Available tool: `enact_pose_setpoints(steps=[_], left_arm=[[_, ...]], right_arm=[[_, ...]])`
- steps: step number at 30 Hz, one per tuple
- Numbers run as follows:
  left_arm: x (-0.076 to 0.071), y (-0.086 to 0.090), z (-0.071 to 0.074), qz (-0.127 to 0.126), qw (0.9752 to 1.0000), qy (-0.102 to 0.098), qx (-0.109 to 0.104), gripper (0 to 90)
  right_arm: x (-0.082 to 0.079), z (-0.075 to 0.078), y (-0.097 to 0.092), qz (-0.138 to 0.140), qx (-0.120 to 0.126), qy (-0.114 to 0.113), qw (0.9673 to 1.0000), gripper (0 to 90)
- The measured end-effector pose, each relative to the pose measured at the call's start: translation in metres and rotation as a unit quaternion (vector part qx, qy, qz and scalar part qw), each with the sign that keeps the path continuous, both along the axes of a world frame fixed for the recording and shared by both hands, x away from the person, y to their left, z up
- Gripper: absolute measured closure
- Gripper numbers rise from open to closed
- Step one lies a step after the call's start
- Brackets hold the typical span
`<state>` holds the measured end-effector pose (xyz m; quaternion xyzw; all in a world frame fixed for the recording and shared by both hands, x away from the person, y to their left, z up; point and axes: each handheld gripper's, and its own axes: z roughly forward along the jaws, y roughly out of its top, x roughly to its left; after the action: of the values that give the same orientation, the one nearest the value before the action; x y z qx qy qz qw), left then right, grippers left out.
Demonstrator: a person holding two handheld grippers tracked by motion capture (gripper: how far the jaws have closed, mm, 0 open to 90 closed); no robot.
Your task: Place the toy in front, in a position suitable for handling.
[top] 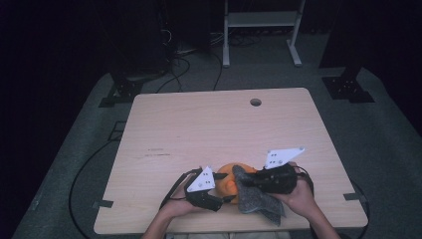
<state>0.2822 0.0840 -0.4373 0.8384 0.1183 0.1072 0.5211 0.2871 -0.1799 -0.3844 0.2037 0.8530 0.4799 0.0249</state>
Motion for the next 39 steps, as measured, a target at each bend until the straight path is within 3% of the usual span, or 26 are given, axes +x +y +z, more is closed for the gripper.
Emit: enact_pose_setpoints(steps=[2, 4, 7, 10, 12, 15, 20, 22, 25, 29, 32, 36, 39], left_arm=[[0.004, -0.004, 0.001, 0.018, 0.9995, 0.026, 0.001, 19.4], [0.002, -0.006, 0.000, 0.011, 0.9998, 0.018, 0.006, 20.3], [0.000, -0.002, -0.001, 0.001, 0.9999, 0.010, 0.007, 28.8], [-0.001, -0.001, -0.002, -0.010, 0.9999, 0.001, 0.012, 31.4], [-0.002, -0.002, -0.003, -0.016, 0.9998, -0.004, 0.013, 31.3], [-0.003, -0.004, -0.004, -0.027, 0.9995, -0.010, 0.013, 30.8], [-0.004, -0.003, -0.005, -0.034, 0.9992, -0.006, 0.019, 29.5], [-0.004, -0.001, -0.005, -0.034, 0.9992, -0.004, 0.018, 29.6], [-0.003, 0.001, -0.005, -0.033, 0.9994, -0.003, 0.015, 29.9], [-0.003, 0.002, -0.005, -0.039, 0.9991, -0.001, 0.016, 29.9], [-0.001, 0.003, -0.006, -0.037, 0.9992, 0.004, 0.012, 29.6], [0.002, 0.007, -0.006, -0.028, 0.9995, 0.015, 0.003, 28.6], [0.001, 0.007, -0.006, -0.029, 0.9995, 0.013, 0.005, 28.7]], right_arm=[[0.000, -0.004, -0.002, -0.002, -0.003, 0.009, 1.0000, 79.3], [-0.003, -0.003, 0.003, 0.008, -0.011, 0.005, 0.9999, 79.3], [-0.006, 0.001, 0.009, 0.015, -0.022, -0.011, 0.9996, 79.3], [0.004, 0.002, -0.004, -0.008, -0.014, -0.006, 0.9999, 79.2], [0.011, -0.001, -0.019, -0.034, -0.021, -0.004, 0.9992, 79.2], [0.019, -0.009, -0.037, -0.058, -0.020, 0.025, 0.9978, 79.3], [0.012, -0.001, -0.028, -0.033, -0.006, 0.011, 0.9994, 79.2], [0.013, -0.002, -0.023, -0.024, -0.013, 0.007, 0.9996, 79.3], [0.017, -0.008, -0.030, -0.027, -0.013, 0.024, 0.9993, 79.4], [0.025, -0.019, -0.052, -0.057, -0.011, 0.056, 0.9968, 79.3], [0.027, -0.018, -0.058, -0.051, 0.029, 0.070, 0.9958, 79.3], [0.026, -0.020, -0.047, -0.032, 0.011, 0.070, 0.9969, 79.2], [0.029, -0.026, -0.050, -0.037, -0.013, 0.083, 0.9958, 79.2]])
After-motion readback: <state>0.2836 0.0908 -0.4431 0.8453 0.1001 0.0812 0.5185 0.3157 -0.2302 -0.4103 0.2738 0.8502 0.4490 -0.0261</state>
